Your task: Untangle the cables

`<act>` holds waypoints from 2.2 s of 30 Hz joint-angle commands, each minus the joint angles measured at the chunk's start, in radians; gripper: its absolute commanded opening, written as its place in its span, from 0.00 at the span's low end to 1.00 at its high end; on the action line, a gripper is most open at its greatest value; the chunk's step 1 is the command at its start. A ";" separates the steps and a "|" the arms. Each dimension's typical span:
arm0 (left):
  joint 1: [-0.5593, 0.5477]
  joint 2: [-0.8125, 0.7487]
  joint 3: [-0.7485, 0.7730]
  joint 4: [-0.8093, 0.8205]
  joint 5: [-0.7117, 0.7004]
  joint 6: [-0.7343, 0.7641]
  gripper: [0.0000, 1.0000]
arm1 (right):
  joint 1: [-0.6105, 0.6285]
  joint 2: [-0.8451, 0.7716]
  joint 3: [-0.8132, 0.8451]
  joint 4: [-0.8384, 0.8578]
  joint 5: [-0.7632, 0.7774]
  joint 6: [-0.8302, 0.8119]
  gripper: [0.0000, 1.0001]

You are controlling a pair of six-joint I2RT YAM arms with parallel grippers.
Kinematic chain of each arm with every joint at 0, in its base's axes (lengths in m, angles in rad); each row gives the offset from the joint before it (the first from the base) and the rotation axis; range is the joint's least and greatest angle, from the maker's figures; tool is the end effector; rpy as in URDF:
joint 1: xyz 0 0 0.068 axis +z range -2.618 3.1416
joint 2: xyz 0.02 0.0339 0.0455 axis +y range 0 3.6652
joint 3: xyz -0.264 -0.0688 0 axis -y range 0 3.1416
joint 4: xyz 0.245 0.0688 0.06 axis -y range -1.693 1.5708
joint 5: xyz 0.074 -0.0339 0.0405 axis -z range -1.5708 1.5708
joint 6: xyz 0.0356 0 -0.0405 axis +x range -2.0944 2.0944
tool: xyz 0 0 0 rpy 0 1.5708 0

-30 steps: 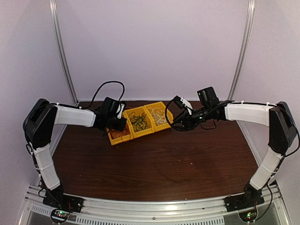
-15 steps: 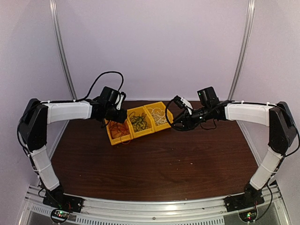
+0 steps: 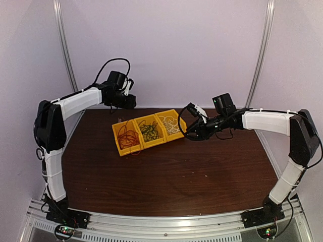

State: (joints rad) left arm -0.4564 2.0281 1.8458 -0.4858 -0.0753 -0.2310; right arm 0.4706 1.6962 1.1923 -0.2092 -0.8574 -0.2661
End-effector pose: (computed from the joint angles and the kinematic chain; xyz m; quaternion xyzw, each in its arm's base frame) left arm 0.4270 -0.2066 0.2971 0.0848 0.8954 -0.1150 0.4218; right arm 0.3177 0.1918 0.2460 -0.4591 0.7094 0.4147 0.3376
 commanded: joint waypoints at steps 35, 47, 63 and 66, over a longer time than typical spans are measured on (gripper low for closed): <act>0.000 0.044 -0.219 -0.007 -0.077 0.035 0.00 | -0.013 0.067 0.015 -0.024 -0.048 -0.004 0.47; -0.009 -0.317 -0.516 0.225 -0.046 -0.042 0.00 | -0.013 0.075 0.018 -0.025 -0.055 -0.001 0.47; -0.065 -0.598 -0.797 0.328 -0.076 -0.115 0.00 | -0.012 0.078 0.017 -0.025 -0.055 0.000 0.47; -0.068 -0.678 -0.878 0.399 -0.078 -0.121 0.00 | -0.012 0.076 0.016 -0.024 -0.055 0.001 0.47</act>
State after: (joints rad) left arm -0.5190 1.4460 1.0447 -0.2337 -0.1360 -0.3241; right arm 0.4644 1.7622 1.1923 -0.2363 -0.8989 -0.2649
